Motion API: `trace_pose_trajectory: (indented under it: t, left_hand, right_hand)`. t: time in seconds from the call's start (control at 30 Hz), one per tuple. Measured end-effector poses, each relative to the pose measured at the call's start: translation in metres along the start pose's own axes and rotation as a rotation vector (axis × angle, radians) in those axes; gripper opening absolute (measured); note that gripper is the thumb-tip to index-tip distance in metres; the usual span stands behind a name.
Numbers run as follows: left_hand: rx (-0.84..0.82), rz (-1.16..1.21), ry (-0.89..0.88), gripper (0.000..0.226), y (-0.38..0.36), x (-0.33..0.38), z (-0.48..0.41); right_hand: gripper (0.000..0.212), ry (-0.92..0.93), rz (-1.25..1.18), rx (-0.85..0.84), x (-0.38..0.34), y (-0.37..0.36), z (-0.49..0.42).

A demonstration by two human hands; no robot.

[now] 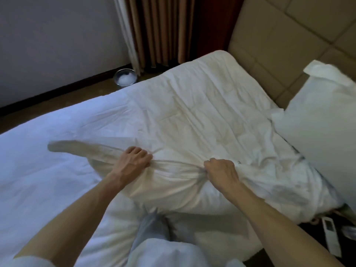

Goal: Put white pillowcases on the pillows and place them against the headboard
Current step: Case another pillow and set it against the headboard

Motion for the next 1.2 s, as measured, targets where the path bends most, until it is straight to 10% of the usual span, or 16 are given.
trace_pose_trajectory:
  t: [0.43,0.63,1.2]
  left_hand:
    - [0.133,0.156,-0.080,0.018,0.039,-0.057,-0.114]
    - [0.240,0.199,-0.112,0.002,0.089,-0.058,-0.144]
    - [0.275,-0.042,0.054,0.008,0.142,0.152,-0.346]
  right_hand:
    - [0.068,-0.215,0.081,-0.032,0.042,0.044,-0.077]
    - [0.020,-0.248,0.056,-0.033,0.067,0.093,-0.080]
    - [0.011,-0.213,0.066,-0.103,0.353,0.116,-0.070]
Point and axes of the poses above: each hand's wrist, its own z-axis away from the middle knuckle, its own y-axis out of the back of the hand, x = y × z, the point moved 2 cm from there along -z, towards the middle knuckle, and after that the axes turned 11 degrees about y, right-handed, at the moved point
